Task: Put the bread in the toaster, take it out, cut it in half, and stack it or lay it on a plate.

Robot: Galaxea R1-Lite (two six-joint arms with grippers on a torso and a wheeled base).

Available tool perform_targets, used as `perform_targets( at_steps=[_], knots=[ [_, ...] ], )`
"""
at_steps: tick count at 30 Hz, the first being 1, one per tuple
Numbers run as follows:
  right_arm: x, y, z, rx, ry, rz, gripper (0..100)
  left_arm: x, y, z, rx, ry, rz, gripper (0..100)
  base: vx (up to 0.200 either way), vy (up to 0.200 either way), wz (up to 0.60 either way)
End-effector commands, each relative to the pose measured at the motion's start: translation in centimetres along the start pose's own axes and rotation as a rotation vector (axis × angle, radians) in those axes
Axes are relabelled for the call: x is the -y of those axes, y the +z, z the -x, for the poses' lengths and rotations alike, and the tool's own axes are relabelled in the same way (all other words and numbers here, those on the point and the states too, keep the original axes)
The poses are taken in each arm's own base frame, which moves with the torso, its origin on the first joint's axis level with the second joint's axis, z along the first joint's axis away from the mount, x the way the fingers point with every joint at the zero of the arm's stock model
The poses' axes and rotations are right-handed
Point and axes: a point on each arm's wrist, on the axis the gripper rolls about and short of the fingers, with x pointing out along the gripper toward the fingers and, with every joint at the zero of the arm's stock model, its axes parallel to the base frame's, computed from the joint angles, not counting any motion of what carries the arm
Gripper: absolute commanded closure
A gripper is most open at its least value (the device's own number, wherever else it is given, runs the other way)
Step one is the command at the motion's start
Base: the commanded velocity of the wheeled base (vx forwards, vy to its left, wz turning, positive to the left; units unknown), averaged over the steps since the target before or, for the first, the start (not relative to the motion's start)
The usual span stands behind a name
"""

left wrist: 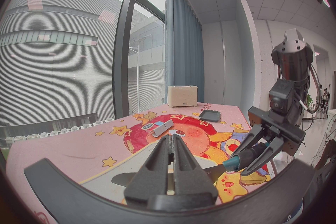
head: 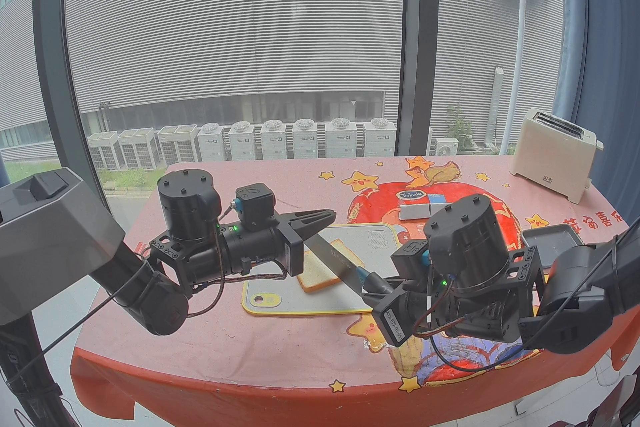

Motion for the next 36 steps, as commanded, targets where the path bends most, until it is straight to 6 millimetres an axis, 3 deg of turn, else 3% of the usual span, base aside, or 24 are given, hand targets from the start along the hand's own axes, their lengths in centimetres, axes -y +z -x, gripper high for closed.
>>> perform_targets(
  at_steps=[1, 36],
  knots=[
    [-0.1, -0.1, -0.2, -0.005, 0.001, 0.003, 100, 0.0, -1.4, -0.5, -0.034, -0.005, 0.018, 100, 0.0, 0.0, 0.0],
    [0.1, 0.0, -0.8, -0.016, -0.019, 0.008, 100, 0.0, -2.7, -0.8, -0.067, 0.008, 0.025, 100, 0.0, 0.0, 0.0]
  ],
)
